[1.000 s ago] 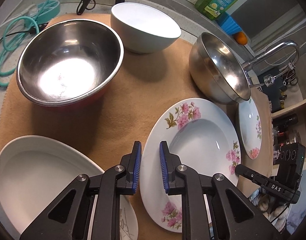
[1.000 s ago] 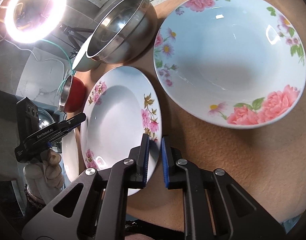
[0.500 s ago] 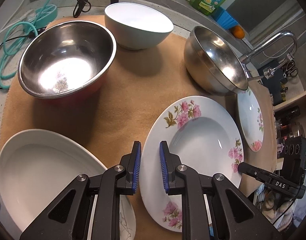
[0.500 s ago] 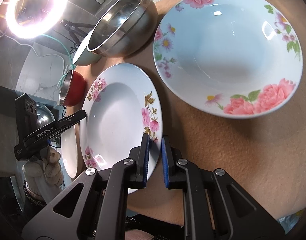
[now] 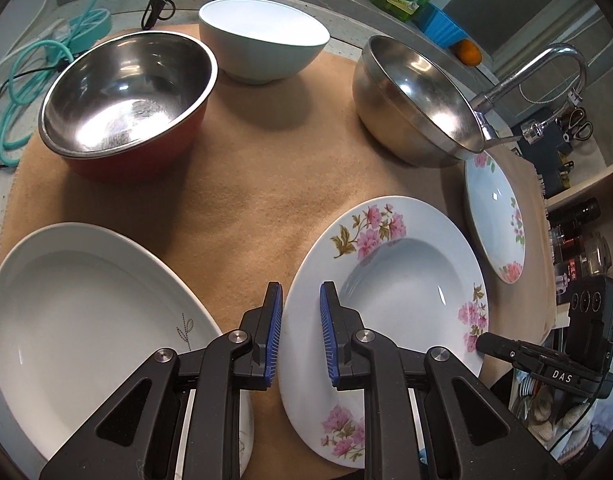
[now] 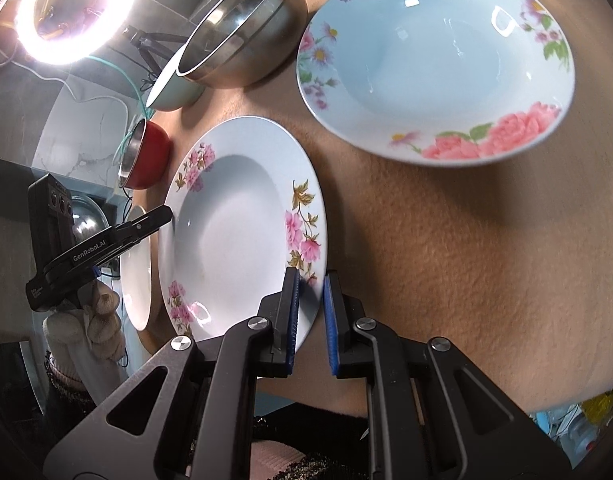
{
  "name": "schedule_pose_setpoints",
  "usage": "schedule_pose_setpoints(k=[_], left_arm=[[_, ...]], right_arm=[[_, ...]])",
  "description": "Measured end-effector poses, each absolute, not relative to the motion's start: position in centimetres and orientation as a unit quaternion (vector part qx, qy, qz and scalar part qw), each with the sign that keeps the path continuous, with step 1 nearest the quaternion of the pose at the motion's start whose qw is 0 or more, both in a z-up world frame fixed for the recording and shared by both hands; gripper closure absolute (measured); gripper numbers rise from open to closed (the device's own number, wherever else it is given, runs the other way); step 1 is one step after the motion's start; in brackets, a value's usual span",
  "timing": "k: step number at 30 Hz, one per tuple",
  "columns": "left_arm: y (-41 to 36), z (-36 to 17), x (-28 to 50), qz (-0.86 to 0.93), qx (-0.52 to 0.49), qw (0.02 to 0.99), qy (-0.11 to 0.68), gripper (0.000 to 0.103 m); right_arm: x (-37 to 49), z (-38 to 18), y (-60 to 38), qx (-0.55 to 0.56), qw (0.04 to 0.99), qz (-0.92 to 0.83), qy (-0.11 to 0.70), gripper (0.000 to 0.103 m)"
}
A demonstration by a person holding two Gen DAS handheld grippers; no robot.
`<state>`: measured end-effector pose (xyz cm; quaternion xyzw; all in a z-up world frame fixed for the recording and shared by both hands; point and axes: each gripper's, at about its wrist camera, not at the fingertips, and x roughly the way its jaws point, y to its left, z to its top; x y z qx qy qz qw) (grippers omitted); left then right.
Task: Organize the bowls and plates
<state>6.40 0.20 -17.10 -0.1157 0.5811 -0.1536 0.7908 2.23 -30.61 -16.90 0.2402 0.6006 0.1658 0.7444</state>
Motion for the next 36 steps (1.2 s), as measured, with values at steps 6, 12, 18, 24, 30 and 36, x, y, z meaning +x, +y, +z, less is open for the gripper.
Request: schedule_pose_setpoints(k=[6,12,18,24,30,36], left_arm=[[-0.1,-17.1,6.1,-0.155,-0.114,0.79,0.582,0.086],[-0.5,-17.1,6.1,-0.155,-0.109,0.792,0.58,0.085],[-0.4,-17.2,6.1,-0.154,-0.11,0.793,0.58,0.085],[-0.5,-17.2,6.1,-0.149,-0.108,0.794,0.58,0.084],[-0.7,-16.2,6.3,-0.138,-0.095,0.806,0.568,0.084],[-1.0,-14.6,6.7,-0.136,-0.106,0.82,0.545,0.084]], right_arm=[[1.6,-17.1,-30.6,0.241,0.741,0.169,0.603,0.091],[1.1,-17.2,-30.4,0.238,0.738,0.174,0.606,0.091],[0.8,-17.4,-30.7,0.237,0.739,0.178,0.605,0.091],[0.8,-17.3,-30.8,0.232,0.739,0.183,0.605,0.09],[0.6,-16.3,-31.6,0.215,0.758,0.167,0.593,0.09],[0.4,-14.4,-34.3,0.205,0.784,0.142,0.568,0.089]])
